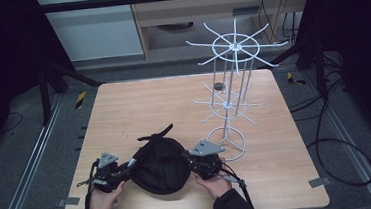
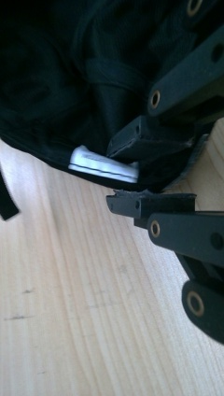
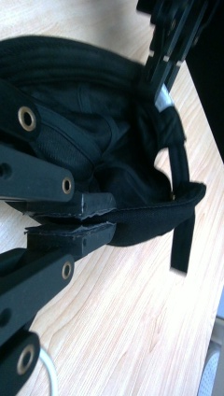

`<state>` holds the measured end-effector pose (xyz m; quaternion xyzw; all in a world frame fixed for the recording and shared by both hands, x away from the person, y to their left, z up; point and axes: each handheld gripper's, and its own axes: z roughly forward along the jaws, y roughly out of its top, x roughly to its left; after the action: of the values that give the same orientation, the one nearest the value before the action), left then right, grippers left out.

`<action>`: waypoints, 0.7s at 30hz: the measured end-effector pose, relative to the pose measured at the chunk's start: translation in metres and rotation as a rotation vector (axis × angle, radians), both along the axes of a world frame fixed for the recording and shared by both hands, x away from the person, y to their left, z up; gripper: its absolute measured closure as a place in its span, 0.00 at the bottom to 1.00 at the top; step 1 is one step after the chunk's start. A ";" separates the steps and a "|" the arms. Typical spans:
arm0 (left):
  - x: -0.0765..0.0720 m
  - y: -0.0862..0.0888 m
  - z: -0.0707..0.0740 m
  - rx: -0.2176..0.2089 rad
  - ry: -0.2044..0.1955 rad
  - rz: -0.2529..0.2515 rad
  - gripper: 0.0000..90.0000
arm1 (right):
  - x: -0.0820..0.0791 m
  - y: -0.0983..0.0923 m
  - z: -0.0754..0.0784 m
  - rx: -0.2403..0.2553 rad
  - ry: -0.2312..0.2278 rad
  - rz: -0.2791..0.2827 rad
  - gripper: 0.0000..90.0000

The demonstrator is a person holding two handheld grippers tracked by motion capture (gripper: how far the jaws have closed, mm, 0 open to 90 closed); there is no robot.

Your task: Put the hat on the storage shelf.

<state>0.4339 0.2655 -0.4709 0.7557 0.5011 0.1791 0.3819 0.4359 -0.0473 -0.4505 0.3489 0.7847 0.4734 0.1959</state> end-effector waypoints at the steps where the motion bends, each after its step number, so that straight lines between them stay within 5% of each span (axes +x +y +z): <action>1: -0.002 0.000 0.002 -0.004 -0.010 -0.001 0.76 | 0.000 0.000 0.000 0.001 -0.002 -0.008 0.95; 8: -0.017 -0.003 0.024 -0.063 -0.071 -0.022 0.73 | -0.001 -0.001 -0.002 0.010 -0.014 -0.038 0.95; 12: -0.024 -0.019 0.035 -0.104 -0.100 -0.067 0.76 | -0.002 -0.001 -0.003 0.013 -0.015 -0.032 0.95; 21: -0.014 -0.050 0.042 -0.160 -0.099 -0.100 0.73 | -0.005 -0.002 -0.006 0.022 -0.008 0.004 0.94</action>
<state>0.4195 0.2153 -0.4290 0.7370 0.4561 0.1562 0.4737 0.4307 -0.0488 -0.4562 0.3475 0.7794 0.4837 0.1944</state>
